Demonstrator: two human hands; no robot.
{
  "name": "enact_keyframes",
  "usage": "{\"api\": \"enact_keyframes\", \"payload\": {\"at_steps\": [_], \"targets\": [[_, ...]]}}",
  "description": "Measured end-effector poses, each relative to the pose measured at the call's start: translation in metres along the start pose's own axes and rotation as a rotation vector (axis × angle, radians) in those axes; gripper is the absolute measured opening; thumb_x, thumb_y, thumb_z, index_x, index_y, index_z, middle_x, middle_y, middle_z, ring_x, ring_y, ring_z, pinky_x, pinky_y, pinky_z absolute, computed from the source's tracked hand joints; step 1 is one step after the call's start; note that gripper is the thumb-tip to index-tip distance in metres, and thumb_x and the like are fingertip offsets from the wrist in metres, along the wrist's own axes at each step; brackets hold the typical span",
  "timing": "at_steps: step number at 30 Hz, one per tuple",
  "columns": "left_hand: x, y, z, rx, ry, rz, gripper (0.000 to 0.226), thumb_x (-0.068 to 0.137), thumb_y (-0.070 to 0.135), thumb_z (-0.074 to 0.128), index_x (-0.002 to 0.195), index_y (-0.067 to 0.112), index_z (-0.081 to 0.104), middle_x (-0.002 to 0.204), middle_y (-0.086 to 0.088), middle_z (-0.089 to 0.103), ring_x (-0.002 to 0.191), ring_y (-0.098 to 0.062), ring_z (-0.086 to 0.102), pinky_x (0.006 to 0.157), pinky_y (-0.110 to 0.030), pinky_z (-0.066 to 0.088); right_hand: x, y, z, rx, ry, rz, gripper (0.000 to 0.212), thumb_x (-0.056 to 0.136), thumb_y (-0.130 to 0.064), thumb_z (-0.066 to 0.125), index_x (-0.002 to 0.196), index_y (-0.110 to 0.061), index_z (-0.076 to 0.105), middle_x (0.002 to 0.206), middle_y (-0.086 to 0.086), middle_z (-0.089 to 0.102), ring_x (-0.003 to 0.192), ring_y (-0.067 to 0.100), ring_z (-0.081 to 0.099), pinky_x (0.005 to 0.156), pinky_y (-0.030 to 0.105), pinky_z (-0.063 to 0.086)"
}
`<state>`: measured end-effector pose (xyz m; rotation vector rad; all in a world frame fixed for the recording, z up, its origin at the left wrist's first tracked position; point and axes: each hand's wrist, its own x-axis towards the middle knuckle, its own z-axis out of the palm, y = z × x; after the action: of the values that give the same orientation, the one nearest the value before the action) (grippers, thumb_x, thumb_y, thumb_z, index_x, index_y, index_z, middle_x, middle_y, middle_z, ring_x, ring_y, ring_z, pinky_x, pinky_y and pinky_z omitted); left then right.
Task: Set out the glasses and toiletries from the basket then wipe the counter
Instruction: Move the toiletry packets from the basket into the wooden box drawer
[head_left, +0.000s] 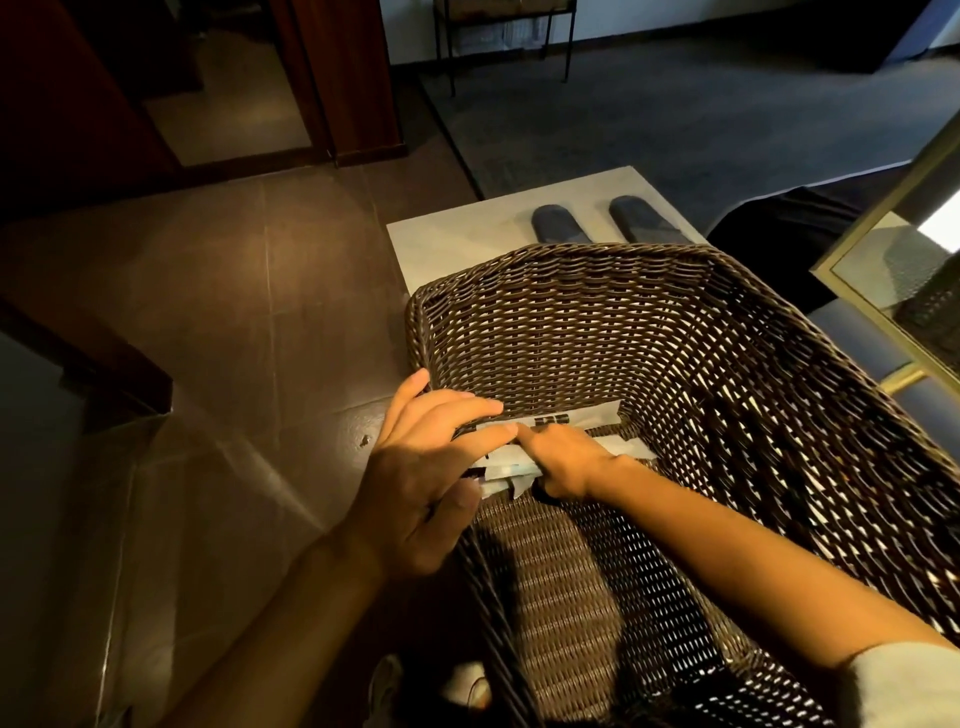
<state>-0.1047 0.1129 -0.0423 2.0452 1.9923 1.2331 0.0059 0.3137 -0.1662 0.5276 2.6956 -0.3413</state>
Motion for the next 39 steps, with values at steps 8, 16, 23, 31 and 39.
{"api": "enact_keyframes", "payload": {"at_steps": [8, 16, 23, 31, 39], "targets": [[-0.002, 0.001, -0.002, 0.026, -0.001, 0.0, 0.064, 0.106, 0.05, 0.016, 0.127, 0.017, 0.066, 0.131, -0.007, 0.067, 0.129, -0.018, 0.054, 0.126, -0.049, 0.012, 0.019, 0.012, -0.007, -0.126, 0.155, 0.069, 0.042, 0.086, -0.013, 0.071, 0.121, -0.009, 0.049, 0.099, 0.009, 0.065, 0.092, 0.026, 0.06, 0.081, 0.039, 0.054], [0.006, 0.014, -0.007, 0.124, -0.022, -0.018, 0.085, 0.106, 0.051, 0.005, 0.117, 0.002, 0.075, 0.126, -0.018, 0.071, 0.12, -0.041, 0.065, 0.125, -0.025, 0.011, 0.009, 0.016, 0.012, -0.18, 0.214, 0.09, 0.038, 0.087, -0.015, 0.069, 0.12, -0.007, 0.05, 0.117, 0.014, 0.06, 0.106, 0.028, 0.051, 0.088, 0.039, 0.047], [0.002, 0.006, -0.003, 0.099, 0.017, 0.008, 0.081, 0.106, 0.052, 0.01, 0.117, 0.005, 0.075, 0.125, -0.013, 0.07, 0.121, -0.03, 0.062, 0.126, -0.045, 0.017, 0.008, 0.018, 0.007, -0.221, 0.098, 0.08, 0.048, 0.082, -0.028, 0.074, 0.125, -0.015, 0.058, 0.126, 0.008, 0.058, 0.121, 0.029, 0.051, 0.105, 0.047, 0.042], [-0.003, -0.004, 0.003, 0.042, 0.071, 0.058, 0.065, 0.107, 0.048, 0.018, 0.124, 0.011, 0.069, 0.128, -0.011, 0.068, 0.126, -0.022, 0.057, 0.125, -0.052, 0.014, -0.015, 0.016, -0.006, -0.056, 0.085, 0.029, 0.06, 0.08, -0.021, 0.074, 0.123, -0.017, 0.034, 0.112, 0.01, 0.057, 0.094, 0.032, 0.064, 0.069, 0.036, 0.046], [-0.006, -0.007, 0.005, 0.069, 0.075, 0.07, 0.067, 0.108, 0.047, 0.017, 0.123, 0.011, 0.072, 0.127, -0.01, 0.067, 0.127, -0.022, 0.055, 0.125, -0.052, 0.016, -0.051, 0.017, -0.037, -0.052, 0.068, 0.044, 0.029, 0.082, -0.017, 0.07, 0.11, -0.015, 0.059, 0.099, 0.002, 0.061, 0.096, 0.025, 0.066, 0.084, 0.035, 0.057]]}}
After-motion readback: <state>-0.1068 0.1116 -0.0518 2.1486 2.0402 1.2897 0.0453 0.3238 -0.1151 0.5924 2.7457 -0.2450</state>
